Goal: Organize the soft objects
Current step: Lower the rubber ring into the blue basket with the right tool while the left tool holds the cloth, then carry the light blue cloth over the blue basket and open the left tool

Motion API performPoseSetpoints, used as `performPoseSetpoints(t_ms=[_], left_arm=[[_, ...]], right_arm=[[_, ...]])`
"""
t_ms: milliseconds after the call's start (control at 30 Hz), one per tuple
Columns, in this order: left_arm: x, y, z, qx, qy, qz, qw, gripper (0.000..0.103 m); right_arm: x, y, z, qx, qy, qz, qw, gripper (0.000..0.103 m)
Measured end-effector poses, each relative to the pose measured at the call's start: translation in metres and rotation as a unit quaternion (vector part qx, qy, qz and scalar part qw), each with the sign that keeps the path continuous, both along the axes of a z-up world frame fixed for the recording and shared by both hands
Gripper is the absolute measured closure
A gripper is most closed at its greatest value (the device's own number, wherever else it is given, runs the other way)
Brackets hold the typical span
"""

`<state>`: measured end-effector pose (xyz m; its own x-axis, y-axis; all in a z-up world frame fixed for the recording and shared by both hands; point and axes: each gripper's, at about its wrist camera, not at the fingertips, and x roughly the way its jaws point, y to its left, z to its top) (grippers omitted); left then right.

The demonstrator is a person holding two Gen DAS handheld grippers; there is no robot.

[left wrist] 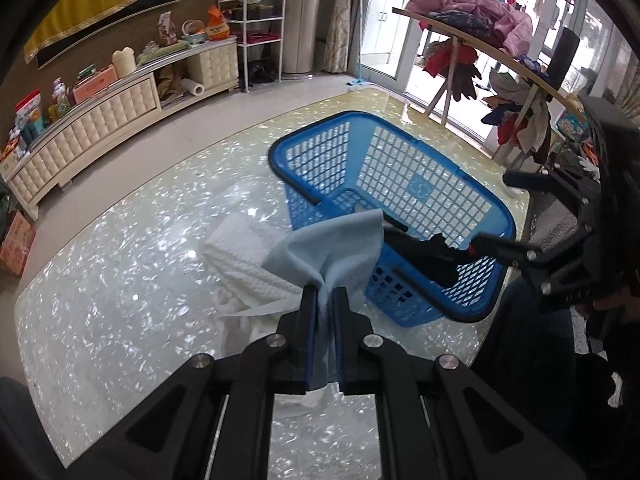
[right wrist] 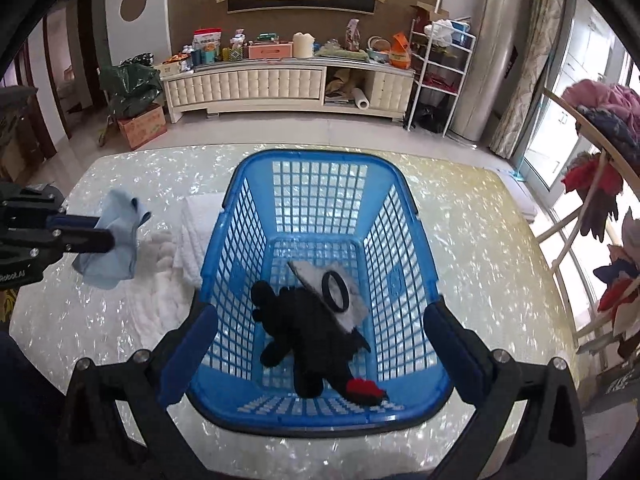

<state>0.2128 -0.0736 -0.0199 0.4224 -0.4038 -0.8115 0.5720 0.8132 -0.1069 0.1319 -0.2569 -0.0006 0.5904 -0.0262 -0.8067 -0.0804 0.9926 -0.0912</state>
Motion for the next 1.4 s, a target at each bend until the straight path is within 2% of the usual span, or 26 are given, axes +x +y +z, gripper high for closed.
performPoseSetpoints(t_ms=[133,433,967,1400], left_arm=[[0.003,-0.014,-0.001,-0.004,0.001,-0.014,0.9999,0.096],[0.005,-0.039,0.005,-0.016,-0.01,-0.051,0.9985,0.096],[0.019,-0.095,-0.012,-0.005,0.003,-0.097,0.9953,0.096],[0.038,-0.113,-0.028,0.018,0.016,-0.113,0.9933,0.096]], right_arm=[[-0.018,-0.001,0.001,0.023,0.0,-0.017,1.0,0.0],[-0.049,0.001,-0.008,0.041,0.023,-0.026,0.999,0.0],[-0.057,-0.033,-0.006,0.063,-0.004,-0.059,0.996,0.0],[-0.05,-0.065,0.001,0.084,-0.018,-0.076,0.993,0.0]])
